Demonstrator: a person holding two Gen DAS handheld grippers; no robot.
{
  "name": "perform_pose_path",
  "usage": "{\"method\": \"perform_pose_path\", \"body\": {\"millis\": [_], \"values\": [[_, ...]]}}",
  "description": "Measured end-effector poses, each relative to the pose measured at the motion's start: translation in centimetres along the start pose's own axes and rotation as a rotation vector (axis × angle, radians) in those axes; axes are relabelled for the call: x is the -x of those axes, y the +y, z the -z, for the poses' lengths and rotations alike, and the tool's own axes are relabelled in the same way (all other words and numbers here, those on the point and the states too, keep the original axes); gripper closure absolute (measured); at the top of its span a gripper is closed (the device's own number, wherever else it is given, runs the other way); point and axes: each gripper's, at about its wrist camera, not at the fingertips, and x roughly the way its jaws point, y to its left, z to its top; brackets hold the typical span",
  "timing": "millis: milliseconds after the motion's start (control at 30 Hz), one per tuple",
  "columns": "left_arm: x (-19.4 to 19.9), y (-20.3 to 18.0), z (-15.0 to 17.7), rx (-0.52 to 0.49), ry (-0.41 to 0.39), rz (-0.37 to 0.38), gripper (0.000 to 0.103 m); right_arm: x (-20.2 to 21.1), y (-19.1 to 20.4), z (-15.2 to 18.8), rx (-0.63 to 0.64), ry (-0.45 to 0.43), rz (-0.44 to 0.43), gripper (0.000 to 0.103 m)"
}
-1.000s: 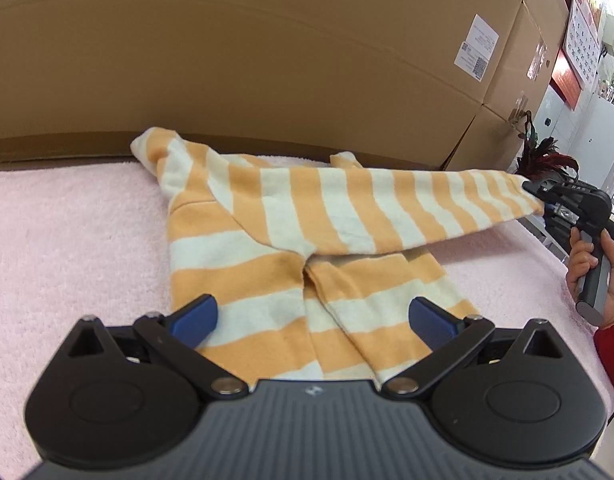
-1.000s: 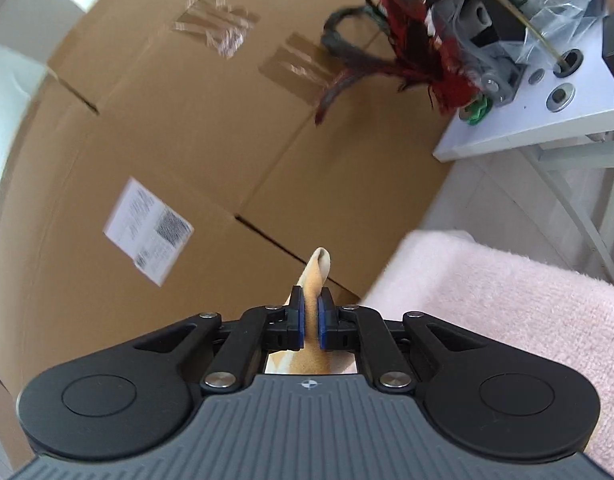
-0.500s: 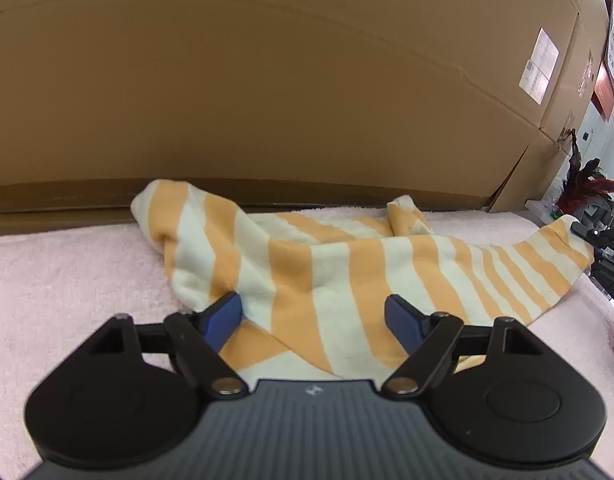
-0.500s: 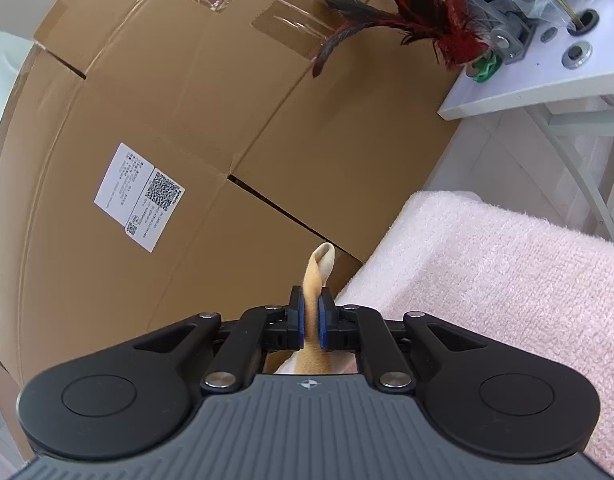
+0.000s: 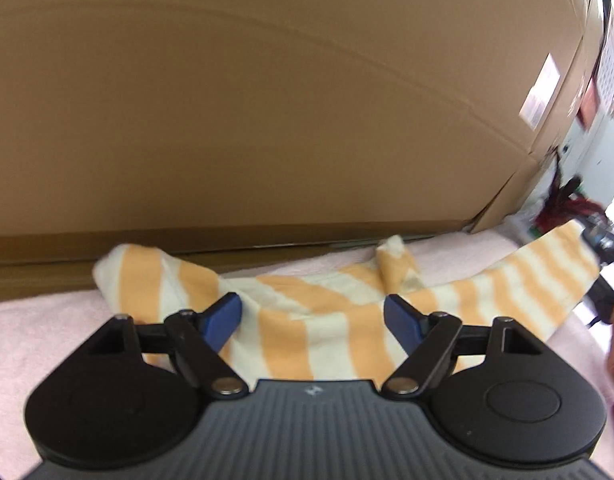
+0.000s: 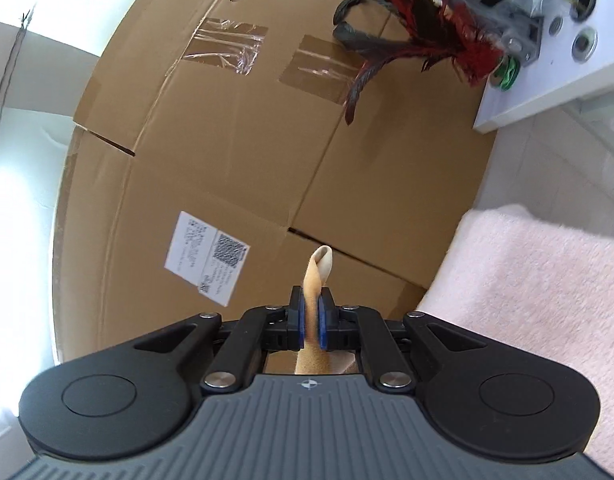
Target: Fold clothes
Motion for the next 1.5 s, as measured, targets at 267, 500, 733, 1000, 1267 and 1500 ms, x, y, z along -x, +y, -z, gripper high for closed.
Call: {"method": "perform_pose_path", "body": {"millis": [267, 500, 733, 1000, 1267, 1500], "values": [[0.0, -0.7, 1.8, -0.084, -0.041, 0.002, 0.011, 1.3, 0.4, -0.4, -0.054, -0.033, -0.211, 0.096], [0.9, 1.5, 2.4, 0.043, -0.095, 0.079, 0.008, 0.7, 0.3, -0.3, -0.045, 0.005, -0.180, 0.096], [1.7, 0.5, 2.4, -0.062, -0.104, 0.026, 0.019, 0.1, 1.4, 0.5, 0.101, 0.038, -0.037, 0.096], [1.3, 1.8, 2.1, -0.053, -0.059, 0.044, 0.059, -3.2, 6.7, 4.6, 0.301, 0.186, 0.026, 0.095], [1.2, 2.1, 2.1, -0.041, -0.069, -0.036, 0.095, -6.5, 16.5, 8.1, 0.191, 0.264, -0.249, 0.095], [1.4, 2.1, 2.2, -0.061, -0.069, -0.074, 0.095, -8.0, 21.8, 11.8, 0.039, 0.357, -0.444, 0.095]]}}
